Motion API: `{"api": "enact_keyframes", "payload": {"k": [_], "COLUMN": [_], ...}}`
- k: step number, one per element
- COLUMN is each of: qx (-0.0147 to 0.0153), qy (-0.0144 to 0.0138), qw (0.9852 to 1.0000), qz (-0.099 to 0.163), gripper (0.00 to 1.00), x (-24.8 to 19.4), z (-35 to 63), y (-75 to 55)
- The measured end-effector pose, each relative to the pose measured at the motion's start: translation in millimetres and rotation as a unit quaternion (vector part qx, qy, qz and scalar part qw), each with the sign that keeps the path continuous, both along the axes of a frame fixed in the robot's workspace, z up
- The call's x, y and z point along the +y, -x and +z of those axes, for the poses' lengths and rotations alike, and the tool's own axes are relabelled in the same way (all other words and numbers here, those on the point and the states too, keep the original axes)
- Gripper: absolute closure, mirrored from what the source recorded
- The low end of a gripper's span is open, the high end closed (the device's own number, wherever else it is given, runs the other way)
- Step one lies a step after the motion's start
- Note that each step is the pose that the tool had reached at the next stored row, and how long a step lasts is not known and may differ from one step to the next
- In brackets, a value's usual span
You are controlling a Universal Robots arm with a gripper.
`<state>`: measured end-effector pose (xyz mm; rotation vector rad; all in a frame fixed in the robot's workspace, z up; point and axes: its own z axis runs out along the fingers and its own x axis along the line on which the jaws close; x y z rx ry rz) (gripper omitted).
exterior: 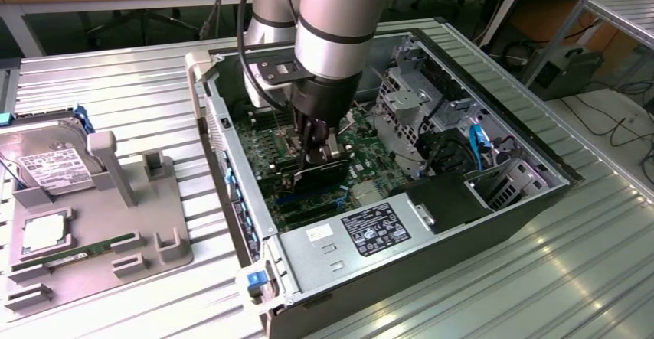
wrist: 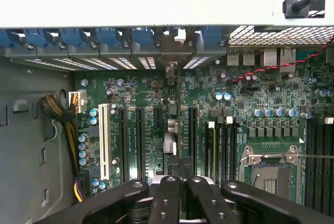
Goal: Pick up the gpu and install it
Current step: 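Insert the gpu into the slot, then press down on the gpu until it lock into place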
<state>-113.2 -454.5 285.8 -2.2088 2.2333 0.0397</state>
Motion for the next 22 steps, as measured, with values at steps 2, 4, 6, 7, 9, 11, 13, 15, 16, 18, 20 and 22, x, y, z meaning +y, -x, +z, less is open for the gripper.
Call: {"api": "enact_keyframes", "payload": {"k": [2, 4, 6, 7, 9, 11, 13, 15, 16, 18, 20, 22], "qx": [0.0, 0.0, 0.0, 0.0, 0.0, 0.0, 0.0, -0.0003, -0.0005, -0.0006, -0.0011, -0.0017], "qy": [0.0, 0.0, 0.0, 0.0, 0.0, 0.0, 0.0001, 0.0001, 0.0, 0.0, 0.0003, -0.0001], "qw": [1.0, 1.0, 1.0, 1.0, 1.0, 1.0, 1.0, 1.0, 1.0, 1.0, 1.0, 1.0], "qz": [0.0, 0.0, 0.0, 0.0, 0.0, 0.0, 0.0, 0.0, 0.0, 0.0, 0.0, 0.0], "gripper": [0.89, 0.89, 0.89, 0.89, 0.89, 0.89, 0.89, 0.89, 0.89, 0.89, 0.89, 0.89], "x": [0.0, 0.0, 0.0, 0.0, 0.0, 0.0, 0.0, 1.3, 2.1, 2.9, 2.9, 3.0], "z": [0.0, 0.0, 0.0, 0.0, 0.0, 0.0, -0.1, -1.6, -3.0, -5.3, -9.7, -15.2], "y": [0.0, 0.0, 0.0, 0.0, 0.0, 0.0, 0.0, 0.5, 0.8, 1.2, 2.7, 3.8]}}
